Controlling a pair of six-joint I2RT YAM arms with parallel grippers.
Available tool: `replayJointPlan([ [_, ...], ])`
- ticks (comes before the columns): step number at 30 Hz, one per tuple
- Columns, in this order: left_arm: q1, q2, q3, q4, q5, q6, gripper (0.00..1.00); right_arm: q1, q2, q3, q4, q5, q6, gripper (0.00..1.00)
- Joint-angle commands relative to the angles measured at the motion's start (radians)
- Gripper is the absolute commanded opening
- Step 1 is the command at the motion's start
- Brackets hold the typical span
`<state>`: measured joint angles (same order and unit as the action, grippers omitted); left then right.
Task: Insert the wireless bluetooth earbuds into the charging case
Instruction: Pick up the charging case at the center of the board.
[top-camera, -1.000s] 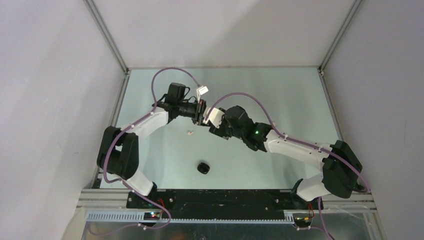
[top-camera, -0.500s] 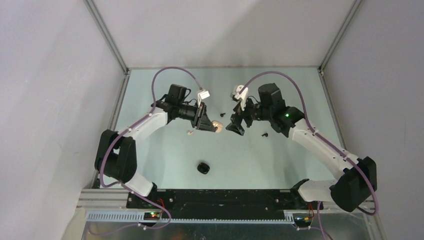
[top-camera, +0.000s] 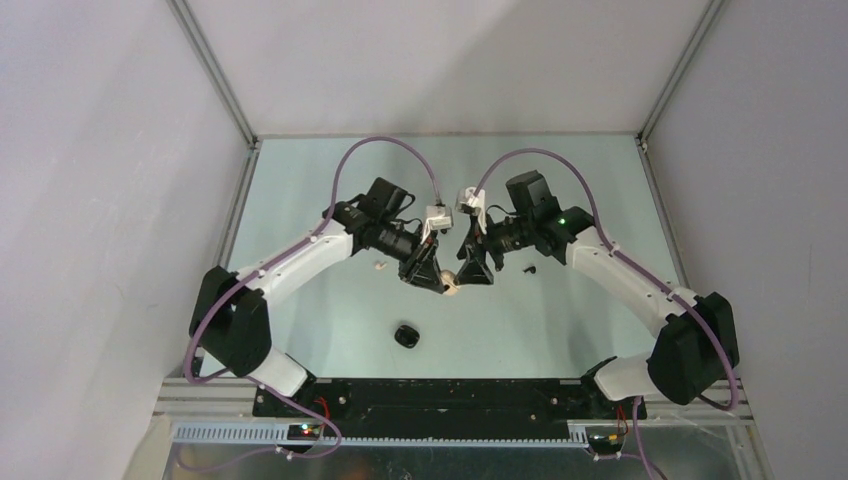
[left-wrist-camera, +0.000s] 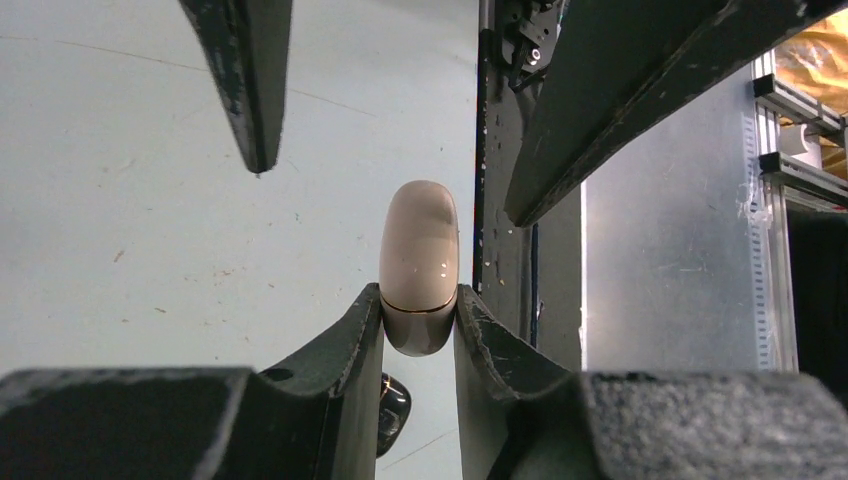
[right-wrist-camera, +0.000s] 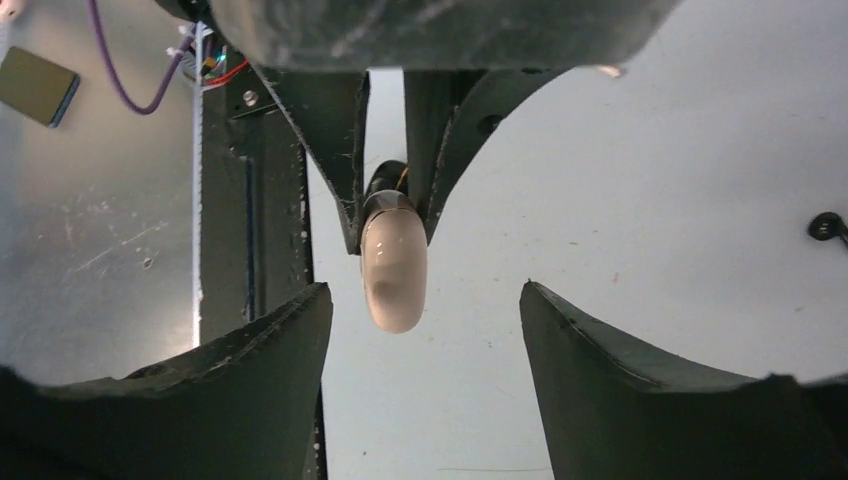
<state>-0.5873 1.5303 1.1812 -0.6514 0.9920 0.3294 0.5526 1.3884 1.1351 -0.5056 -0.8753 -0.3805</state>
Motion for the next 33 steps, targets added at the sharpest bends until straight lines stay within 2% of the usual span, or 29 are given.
replayJointPlan([
  [1,-0.016,-0.03,0.037,-0.05,-0.028,0.078,0.18,-0.006,-0.013,0.042,-0.102,-0.088,-0.101,0.71],
  [6,-0.024,-0.028,0.04,-0.053,-0.032,0.08,0.18,0.002,0.017,0.042,-0.137,-0.113,-0.13,0.65],
  [11,-0.025,-0.03,0.041,-0.054,-0.03,0.08,0.17,0.024,0.043,0.041,-0.122,-0.107,-0.116,0.64],
  [22,-0.026,-0.036,0.037,-0.052,-0.014,0.081,0.16,0.008,0.034,-0.027,0.083,-0.117,0.034,0.61],
  [33,-0.026,-0.047,0.036,-0.036,-0.019,0.066,0.12,-0.048,0.038,-0.108,0.186,-0.257,0.104,0.6],
])
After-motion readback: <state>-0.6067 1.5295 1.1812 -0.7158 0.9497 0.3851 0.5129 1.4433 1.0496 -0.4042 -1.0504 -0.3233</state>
